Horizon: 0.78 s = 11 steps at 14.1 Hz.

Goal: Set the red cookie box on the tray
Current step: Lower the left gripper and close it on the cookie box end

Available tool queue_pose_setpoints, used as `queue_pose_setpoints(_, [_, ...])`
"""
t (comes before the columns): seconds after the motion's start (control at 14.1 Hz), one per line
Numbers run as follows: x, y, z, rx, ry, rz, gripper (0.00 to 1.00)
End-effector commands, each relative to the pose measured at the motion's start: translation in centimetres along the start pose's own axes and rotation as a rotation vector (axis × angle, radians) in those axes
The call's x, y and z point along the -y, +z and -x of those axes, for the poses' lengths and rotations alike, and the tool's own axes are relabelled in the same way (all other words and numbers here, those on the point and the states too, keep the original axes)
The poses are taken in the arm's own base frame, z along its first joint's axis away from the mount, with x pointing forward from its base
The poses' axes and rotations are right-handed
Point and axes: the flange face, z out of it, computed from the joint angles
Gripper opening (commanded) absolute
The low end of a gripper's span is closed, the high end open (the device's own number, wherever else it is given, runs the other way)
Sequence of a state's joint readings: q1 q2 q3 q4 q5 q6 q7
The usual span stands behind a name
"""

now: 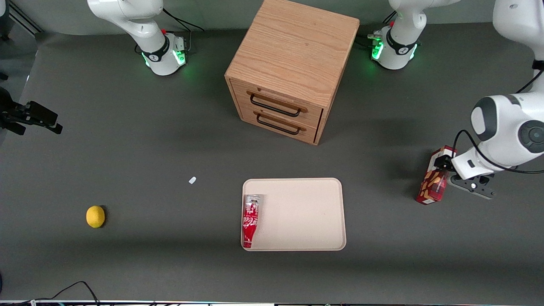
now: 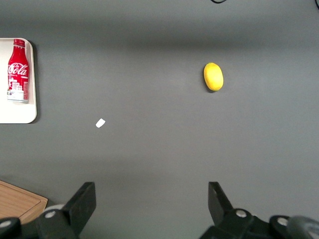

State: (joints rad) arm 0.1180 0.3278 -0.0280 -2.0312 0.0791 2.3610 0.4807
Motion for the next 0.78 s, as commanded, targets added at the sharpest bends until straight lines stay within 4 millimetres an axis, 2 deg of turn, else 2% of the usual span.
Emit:
queue_pose_setpoints(0.0, [-1.3, 3.1, 1.3, -0.038, 0.038, -0.020, 1.00])
queue_pose_setpoints(0.21, [-1.7, 5.1, 1.6, -0.031, 0.042, -0.012, 0.98])
queue_pose_setpoints(0.28, [-1.7, 5.2, 1.6, -0.028, 0.042, -0.010, 0.84])
queue_pose_setpoints(0.35, [-1.7, 5.4, 1.6, -0.024, 0.042, -0.007, 0.60])
queue_pose_setpoints(0.42, [-1.7, 5.5, 1.6, -0.022, 0.042, -0.006, 0.32])
queue_pose_setpoints(0.49, [-1.8, 5.6, 1.6, -0.018, 0.042, -0.004, 0.10])
queue_pose_setpoints(0.57, [-1.9, 5.7, 1.7, -0.011, 0.042, 0.000, 0.00])
queue_pose_setpoints(0.71, [-1.8, 5.6, 1.6, -0.012, 0.038, 0.000, 0.00])
